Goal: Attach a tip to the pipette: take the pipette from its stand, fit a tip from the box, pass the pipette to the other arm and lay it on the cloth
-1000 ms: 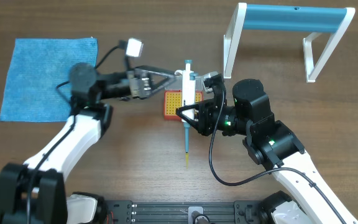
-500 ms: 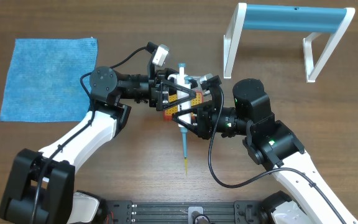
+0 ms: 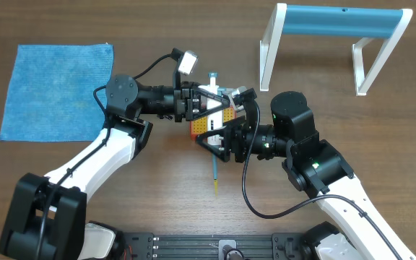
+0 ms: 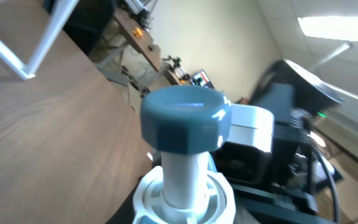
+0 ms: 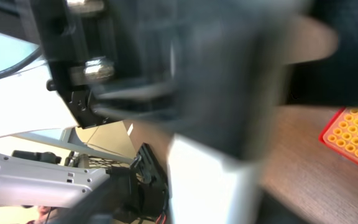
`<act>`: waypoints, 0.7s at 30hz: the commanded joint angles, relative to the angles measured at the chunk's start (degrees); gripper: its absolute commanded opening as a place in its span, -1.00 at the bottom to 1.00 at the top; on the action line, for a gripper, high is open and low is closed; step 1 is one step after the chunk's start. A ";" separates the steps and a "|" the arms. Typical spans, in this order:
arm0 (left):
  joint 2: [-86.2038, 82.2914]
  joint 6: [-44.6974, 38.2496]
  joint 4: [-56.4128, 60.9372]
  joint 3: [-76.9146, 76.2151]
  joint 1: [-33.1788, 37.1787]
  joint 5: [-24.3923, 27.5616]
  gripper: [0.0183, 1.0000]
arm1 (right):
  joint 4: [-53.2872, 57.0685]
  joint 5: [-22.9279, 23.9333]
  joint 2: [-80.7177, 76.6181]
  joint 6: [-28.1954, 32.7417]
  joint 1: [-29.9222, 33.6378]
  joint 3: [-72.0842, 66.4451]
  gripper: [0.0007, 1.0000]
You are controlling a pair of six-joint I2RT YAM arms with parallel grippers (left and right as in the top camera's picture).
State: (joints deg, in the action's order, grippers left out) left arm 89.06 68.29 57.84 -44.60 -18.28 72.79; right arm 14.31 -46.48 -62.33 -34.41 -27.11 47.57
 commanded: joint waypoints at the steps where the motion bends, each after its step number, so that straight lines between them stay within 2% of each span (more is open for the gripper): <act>1: 0.79 -12.72 -16.44 -0.79 1.70 -8.28 -0.98 | 2.99 3.02 0.61 2.19 1.60 1.03 0.66; 5: 0.79 -19.10 -32.13 -0.79 6.40 -15.47 -0.98 | 12.46 13.00 0.61 8.33 5.44 1.03 0.66; 10: 0.55 -22.86 -49.13 -0.79 14.51 -26.53 -0.98 | 13.44 18.78 1.27 9.77 8.24 1.05 0.66; 12: 0.15 -25.14 -59.04 -0.79 17.68 -32.52 -0.98 | 13.53 19.52 1.75 9.92 8.83 1.05 0.66; 15: -1.05 -30.47 -71.80 -0.85 20.83 -38.16 -0.98 | 13.55 19.50 2.01 9.92 9.05 1.05 0.66; 18: -2.97 -38.16 -85.24 -3.06 23.30 -39.74 -0.98 | 13.55 19.50 2.01 9.90 9.05 1.05 0.66; 19: -3.48 -44.46 -94.14 -6.32 24.68 -40.48 -0.98 | 13.55 19.52 2.01 9.90 9.09 1.05 0.67; 21: -3.41 -50.66 -102.82 -10.25 26.10 -40.50 -0.98 | 13.55 19.61 1.99 9.90 9.09 1.05 0.67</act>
State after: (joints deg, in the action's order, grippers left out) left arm 88.16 32.82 -36.45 -47.83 5.45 35.11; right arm 28.10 -28.05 -61.14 -25.61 -18.41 47.86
